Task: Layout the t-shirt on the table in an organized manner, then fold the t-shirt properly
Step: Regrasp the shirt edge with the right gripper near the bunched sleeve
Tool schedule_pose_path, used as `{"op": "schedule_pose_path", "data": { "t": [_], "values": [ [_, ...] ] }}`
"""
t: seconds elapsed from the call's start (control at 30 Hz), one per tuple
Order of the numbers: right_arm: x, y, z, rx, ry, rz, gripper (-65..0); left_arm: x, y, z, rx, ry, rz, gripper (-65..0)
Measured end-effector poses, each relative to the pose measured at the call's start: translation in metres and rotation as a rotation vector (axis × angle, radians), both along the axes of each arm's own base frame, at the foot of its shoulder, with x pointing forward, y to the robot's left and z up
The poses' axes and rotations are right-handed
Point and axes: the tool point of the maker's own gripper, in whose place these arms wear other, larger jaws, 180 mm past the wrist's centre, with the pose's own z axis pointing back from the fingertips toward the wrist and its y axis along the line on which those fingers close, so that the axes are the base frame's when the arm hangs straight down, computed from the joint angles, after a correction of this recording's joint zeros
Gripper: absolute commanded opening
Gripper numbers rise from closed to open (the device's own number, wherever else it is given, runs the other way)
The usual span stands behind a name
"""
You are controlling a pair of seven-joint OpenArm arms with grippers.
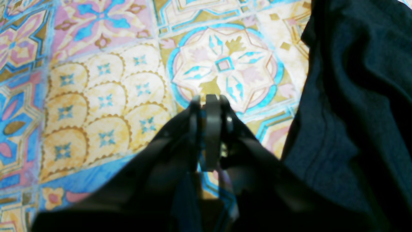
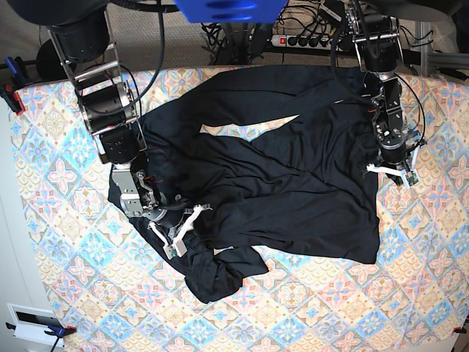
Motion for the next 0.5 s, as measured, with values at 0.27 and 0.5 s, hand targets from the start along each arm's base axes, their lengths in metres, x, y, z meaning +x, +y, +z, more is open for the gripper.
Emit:
{"op": "schedule_pose_path", "data": {
  "t": [0.27,0.5],
  "values": [
    [0.016,-0.015,0.0,-0.115,-0.084,-0.041,-64.9,0.0,0.0,0.0,0.0,0.001,-0.001,-62.0],
    [0.036,-0.061,0.005,-0.28,-0.152,-0.204,-62.7,-0.004,0.0,-0.001,0.005,0.003,-0.003,-62.0]
  ]
}}
